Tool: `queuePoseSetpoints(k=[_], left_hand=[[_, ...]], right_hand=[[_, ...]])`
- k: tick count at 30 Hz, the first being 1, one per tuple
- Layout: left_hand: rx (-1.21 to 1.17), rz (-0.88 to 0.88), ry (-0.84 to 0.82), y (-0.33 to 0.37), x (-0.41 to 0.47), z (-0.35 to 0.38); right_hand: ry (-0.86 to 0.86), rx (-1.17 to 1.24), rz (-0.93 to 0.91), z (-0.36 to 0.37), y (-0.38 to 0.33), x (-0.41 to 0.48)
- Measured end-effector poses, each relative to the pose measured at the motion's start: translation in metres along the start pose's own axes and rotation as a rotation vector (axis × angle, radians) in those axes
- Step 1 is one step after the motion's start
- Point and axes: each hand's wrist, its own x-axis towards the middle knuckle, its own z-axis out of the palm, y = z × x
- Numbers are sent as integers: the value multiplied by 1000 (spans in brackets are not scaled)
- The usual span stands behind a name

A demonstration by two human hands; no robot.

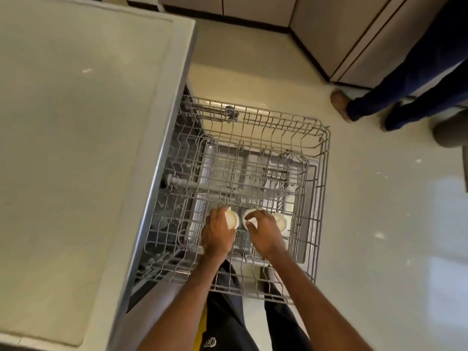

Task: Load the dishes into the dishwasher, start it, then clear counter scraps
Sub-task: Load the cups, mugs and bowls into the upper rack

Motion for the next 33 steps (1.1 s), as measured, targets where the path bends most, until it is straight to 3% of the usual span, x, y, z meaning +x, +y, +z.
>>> queuePoseSetpoints(k=[4,7,13,18,23,33], left_hand=[[-89,-18,68,-4,-3,-12],[-70,85,116,-5,-7,-19],[121,257,-37,-5,11,-11],[288,347,-66,-10,25,-2],[239,321,-100,-16,28,8],[143,260,-78,-19,16,12]], right_hand=[[-2,3,4,2,0,2],[-4,11,18,4,0,3],[28,22,-15,8,-4,7],[32,21,-46,10,2,12],[28,-39,-60,13,6,15],[-24,-397,-177,18,9,5]])
